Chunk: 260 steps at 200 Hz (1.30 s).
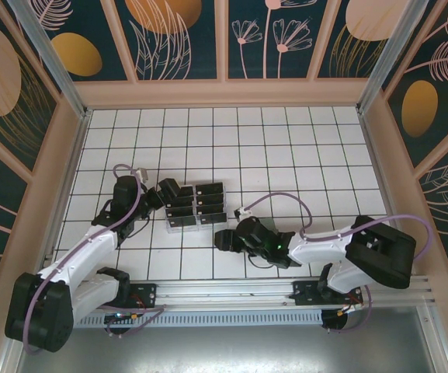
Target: Put the credit cards into the card holder
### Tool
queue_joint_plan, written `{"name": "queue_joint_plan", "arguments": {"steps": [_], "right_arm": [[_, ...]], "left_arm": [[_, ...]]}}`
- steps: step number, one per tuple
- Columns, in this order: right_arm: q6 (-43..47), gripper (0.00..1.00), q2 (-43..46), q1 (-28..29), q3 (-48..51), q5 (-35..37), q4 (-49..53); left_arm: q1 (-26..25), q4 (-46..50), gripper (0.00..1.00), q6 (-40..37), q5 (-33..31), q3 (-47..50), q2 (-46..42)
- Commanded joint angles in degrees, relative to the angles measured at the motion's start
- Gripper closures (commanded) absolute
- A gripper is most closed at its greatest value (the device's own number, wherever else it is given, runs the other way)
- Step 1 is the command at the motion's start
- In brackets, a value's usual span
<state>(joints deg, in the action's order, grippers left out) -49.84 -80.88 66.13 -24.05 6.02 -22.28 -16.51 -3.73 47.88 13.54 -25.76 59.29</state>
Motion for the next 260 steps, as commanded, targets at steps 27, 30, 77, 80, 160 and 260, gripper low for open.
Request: {"name": "queue_joint_plan", "arguments": {"steps": [27, 30, 77, 80, 160, 260], "right_arm": [[-2.8, 0.33, -2.3, 0.2, -0.8, 2.4, -6.4], [-3.0, 0.33, -2.4, 0.1, -0.8, 2.5, -6.8], [-3.4, 0.35, -4.3, -2.6, -1.6, 1.0, -10.0], [-3.3, 0.35, -4.5, -2.9, -1.8, 0.8, -10.2], [-0.8, 0.35, -9.3, -11.1, -5.8, -2.2, -12.6], [2.4, 0.35, -13.4, -18.5, -9.1, -7.3, -11.5]], "left_arm": [[-0.3, -6.1, 0.01, 2.1, 2.2, 0.3, 3.1], [-0.3, -6.3, 0.01, 2.2, 2.2, 0.2, 3.4], [-1.3, -11.2, 0.01, 3.4, 2.4, -1.9, 9.0], [-1.4, -11.4, 0.01, 3.4, 2.2, -2.2, 9.5], [-3.7, -16.0, 0.01, 3.4, 1.7, -12.6, 23.6], [-4.2, -15.3, 0.01, 0.0, 0.1, -21.8, 35.0]]}}
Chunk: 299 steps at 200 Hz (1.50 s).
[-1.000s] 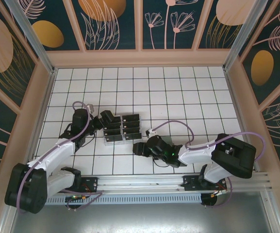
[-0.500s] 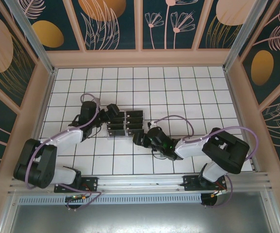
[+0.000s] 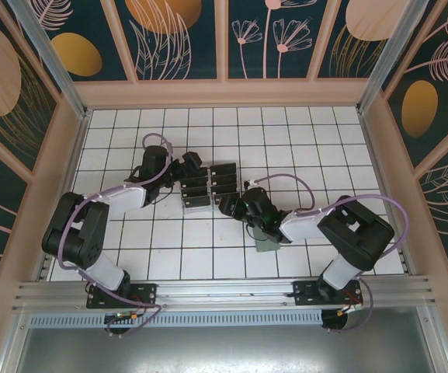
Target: Put the credit cards into the card holder
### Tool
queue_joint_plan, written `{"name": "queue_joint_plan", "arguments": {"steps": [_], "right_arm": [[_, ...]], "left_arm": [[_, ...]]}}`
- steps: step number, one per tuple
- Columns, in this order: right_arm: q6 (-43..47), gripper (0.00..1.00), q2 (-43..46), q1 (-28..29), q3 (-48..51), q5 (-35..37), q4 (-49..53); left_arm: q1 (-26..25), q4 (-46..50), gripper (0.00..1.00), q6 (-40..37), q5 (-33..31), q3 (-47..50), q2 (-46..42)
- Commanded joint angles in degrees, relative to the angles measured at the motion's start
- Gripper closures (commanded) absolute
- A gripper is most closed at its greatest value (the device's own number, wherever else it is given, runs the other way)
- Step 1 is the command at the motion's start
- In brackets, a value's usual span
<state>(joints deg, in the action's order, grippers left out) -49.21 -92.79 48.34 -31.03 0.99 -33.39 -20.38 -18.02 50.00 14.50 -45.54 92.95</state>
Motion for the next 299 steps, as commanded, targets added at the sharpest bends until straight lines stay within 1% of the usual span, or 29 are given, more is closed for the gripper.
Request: {"name": "queue_joint_plan", "arguments": {"steps": [1, 25, 45, 77, 117, 126, 157, 198, 216, 233, 266, 299], "right_arm": [[1.8, 0.35, -1.6, -0.7, -2.2, -2.4, -0.4], [2.1, 0.35, -1.2, -0.7, -2.3, -3.7, 0.8], [1.7, 0.35, 0.8, -0.4, -1.4, -4.1, 2.0], [1.0, 0.35, 5.9, 0.7, 0.1, -3.5, 6.0], [0.3, 0.35, 13.6, 3.4, 1.7, -0.5, 14.4], [0.4, 0.35, 15.4, 3.8, 2.0, -0.4, 17.0], [-0.5, 0.35, 23.9, 4.6, 2.6, 5.9, 28.1], [-2.8, 0.35, 35.2, 5.1, 1.7, 16.7, 50.7], [-4.4, 0.35, 37.5, 5.0, 1.7, 19.3, 58.3], [-5.4, 0.35, 37.4, 5.0, 1.6, 20.1, 61.8], [-6.2, 0.34, 33.1, 4.9, 1.2, 20.9, 62.8], [-6.0, 0.32, 27.8, 4.4, 1.6, 20.0, 59.5]], "left_arm": [[-0.3, -0.9, 0.01, -2.1, -1.0, -2.1, 1.4], [-0.3, 1.3, 0.01, -3.5, -3.2, -3.0, 2.2], [-0.3, 2.3, 0.01, -4.2, -5.1, -2.5, 1.7], [-0.3, 3.7, 0.01, -5.1, -7.9, -1.5, -0.2], [-0.2, 7.0, 0.01, -7.2, -11.7, -1.7, -4.5], [-0.2, 8.4, 0.01, -8.0, -12.4, -2.3, -5.3], [0.4, 12.2, 0.01, -9.8, -15.0, -3.5, -8.8], [1.3, 18.2, 0.01, -11.2, -16.3, -3.1, -15.6], [1.2, 19.5, 0.01, -11.5, -15.4, -1.2, -18.9], [1.2, 20.2, 0.01, -11.1, -13.3, 1.1, -22.1], [1.3, 20.0, 0.01, -10.5, -7.6, 5.5, -27.0], [1.2, 19.8, 0.01, -9.8, -2.7, 8.0, -28.7]]}}
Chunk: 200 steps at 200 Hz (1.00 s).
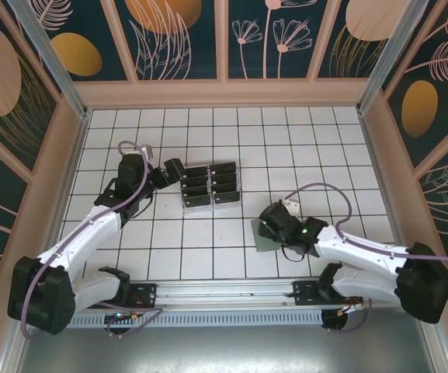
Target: Put the credit cards into the card holder
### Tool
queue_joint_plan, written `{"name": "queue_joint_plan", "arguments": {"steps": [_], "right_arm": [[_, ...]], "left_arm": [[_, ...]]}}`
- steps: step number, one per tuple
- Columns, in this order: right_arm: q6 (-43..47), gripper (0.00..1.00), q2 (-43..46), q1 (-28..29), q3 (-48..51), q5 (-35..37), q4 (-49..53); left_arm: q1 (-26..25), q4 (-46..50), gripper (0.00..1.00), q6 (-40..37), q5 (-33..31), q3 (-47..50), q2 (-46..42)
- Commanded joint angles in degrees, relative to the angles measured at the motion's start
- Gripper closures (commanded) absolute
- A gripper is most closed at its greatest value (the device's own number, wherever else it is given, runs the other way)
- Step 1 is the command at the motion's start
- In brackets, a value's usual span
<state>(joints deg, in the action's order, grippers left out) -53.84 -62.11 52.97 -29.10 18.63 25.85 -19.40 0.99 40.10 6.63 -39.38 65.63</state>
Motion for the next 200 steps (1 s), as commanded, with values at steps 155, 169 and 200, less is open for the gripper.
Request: {"name": "queue_joint_plan", "arguments": {"steps": [155, 169, 200], "right_arm": [[-3.1, 0.35, -9.4, 4.7, 1.6, -11.2, -25.5], [-2.8, 0.35, -12.2, 7.0, -0.7, -11.2, -26.5], [-0.7, 0.35, -16.1, 10.8, -6.7, -8.1, -22.0]], "left_arm": [[0.2, -5.7, 0.01, 4.4, 6.0, 9.0, 1.6], [0.2, -5.2, 0.01, 4.3, 5.3, 9.2, 1.0], [0.2, -4.4, 0.01, 4.6, 4.1, 9.9, -0.4]]}}
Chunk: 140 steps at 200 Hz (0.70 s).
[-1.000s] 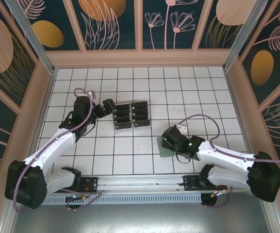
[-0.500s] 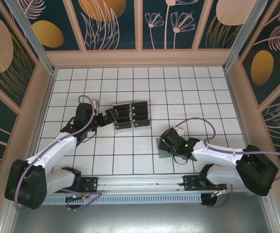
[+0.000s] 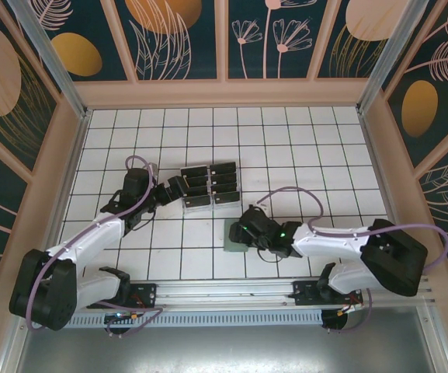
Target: Put the credit cards into the card holder
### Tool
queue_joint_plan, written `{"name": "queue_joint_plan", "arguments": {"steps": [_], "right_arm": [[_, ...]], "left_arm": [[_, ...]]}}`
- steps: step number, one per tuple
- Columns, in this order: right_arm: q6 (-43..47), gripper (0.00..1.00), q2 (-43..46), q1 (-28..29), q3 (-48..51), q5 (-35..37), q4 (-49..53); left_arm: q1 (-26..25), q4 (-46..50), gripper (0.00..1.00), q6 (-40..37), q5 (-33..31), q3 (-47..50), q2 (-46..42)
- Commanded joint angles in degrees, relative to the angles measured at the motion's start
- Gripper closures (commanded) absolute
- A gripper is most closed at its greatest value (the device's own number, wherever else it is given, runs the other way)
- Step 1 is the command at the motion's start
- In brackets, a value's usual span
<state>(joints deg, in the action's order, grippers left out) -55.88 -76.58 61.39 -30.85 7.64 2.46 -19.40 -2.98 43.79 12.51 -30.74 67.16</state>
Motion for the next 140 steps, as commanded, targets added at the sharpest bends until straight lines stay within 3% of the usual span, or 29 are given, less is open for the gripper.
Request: {"name": "queue_joint_plan", "arguments": {"steps": [1, 41, 140], "right_arm": [[1.4, 0.35, -1.7, 2.5, -5.3, 3.2, 1.9], [4.6, 0.35, -1.6, 5.1, -10.6, 13.7, 13.9], [9.0, 0.45, -13.4, 7.2, -17.9, 16.7, 18.0]], "left_arm": [[0.2, -0.4, 0.01, 0.9, -1.8, 1.3, -2.0], [0.1, 0.4, 0.01, 2.1, -3.3, 3.4, -5.8], [-1.1, 2.1, 0.01, 1.3, -5.0, 2.4, -5.1]]}}
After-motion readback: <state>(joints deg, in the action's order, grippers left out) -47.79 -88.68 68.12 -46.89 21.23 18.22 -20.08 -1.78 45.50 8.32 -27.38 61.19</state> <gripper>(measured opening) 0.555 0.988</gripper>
